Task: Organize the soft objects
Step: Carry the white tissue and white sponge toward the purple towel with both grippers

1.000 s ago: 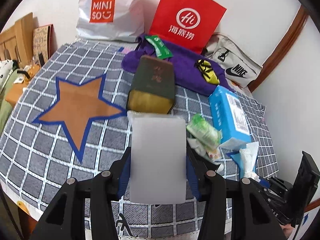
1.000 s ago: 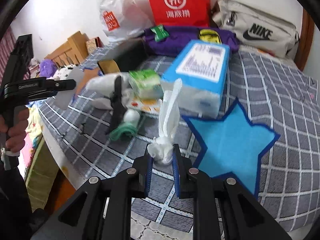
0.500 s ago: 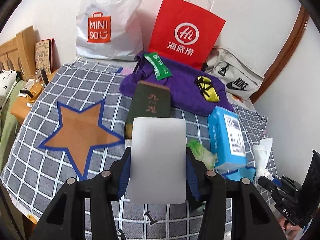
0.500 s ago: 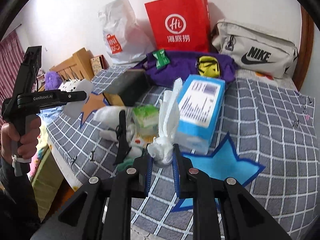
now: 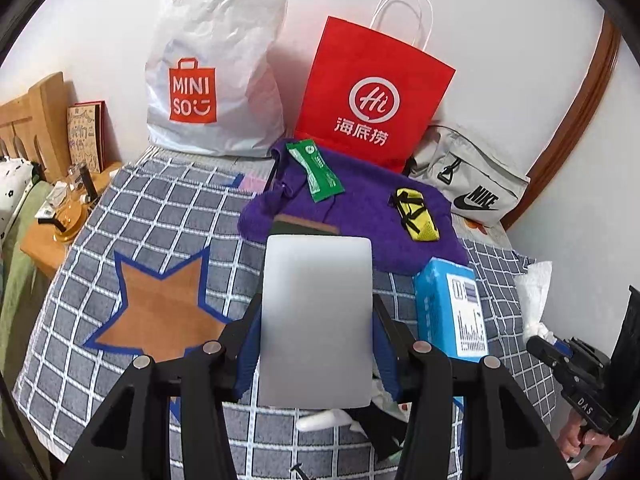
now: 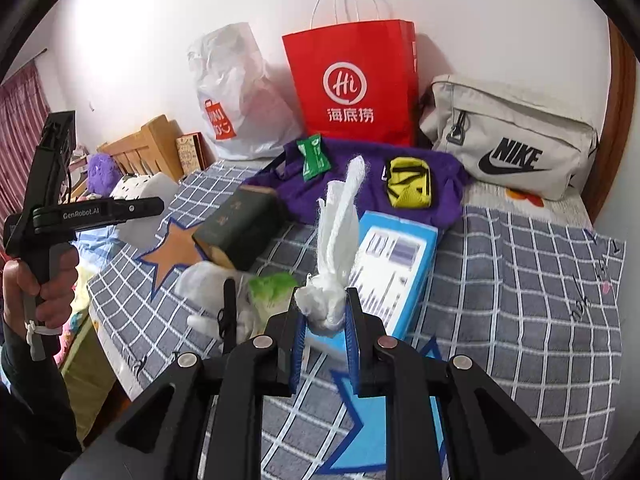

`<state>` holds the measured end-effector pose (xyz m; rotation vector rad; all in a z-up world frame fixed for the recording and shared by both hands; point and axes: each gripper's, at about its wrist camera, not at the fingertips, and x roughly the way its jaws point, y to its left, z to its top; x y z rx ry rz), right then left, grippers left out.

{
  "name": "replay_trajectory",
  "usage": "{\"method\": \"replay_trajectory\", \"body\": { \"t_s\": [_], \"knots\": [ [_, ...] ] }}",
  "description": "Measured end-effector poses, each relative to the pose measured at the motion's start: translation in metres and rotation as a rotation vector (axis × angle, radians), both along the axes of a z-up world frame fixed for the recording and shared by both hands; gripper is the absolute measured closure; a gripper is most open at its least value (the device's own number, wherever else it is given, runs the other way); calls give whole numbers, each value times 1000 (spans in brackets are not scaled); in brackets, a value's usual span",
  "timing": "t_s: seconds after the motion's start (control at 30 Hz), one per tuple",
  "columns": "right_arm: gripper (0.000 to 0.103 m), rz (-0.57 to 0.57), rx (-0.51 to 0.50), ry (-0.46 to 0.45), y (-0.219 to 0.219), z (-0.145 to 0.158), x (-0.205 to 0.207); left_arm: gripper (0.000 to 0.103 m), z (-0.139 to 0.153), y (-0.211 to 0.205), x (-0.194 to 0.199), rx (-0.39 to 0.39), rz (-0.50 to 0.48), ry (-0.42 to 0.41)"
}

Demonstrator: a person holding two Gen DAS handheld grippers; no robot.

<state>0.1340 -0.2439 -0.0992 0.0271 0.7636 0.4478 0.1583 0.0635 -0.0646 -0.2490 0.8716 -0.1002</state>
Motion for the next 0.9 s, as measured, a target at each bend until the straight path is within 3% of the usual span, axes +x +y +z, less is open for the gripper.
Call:
{"method": "replay_trajectory", "body": {
  "t_s": [0.37,0.9],
  "knots": [
    [85,-28,4,5,-6,8,45,56,9,1,36,-6,-13,-11],
    [85,-49,-57,20,-2,4,117,56,-9,9,80,-10,-41,19]
  ]
}}
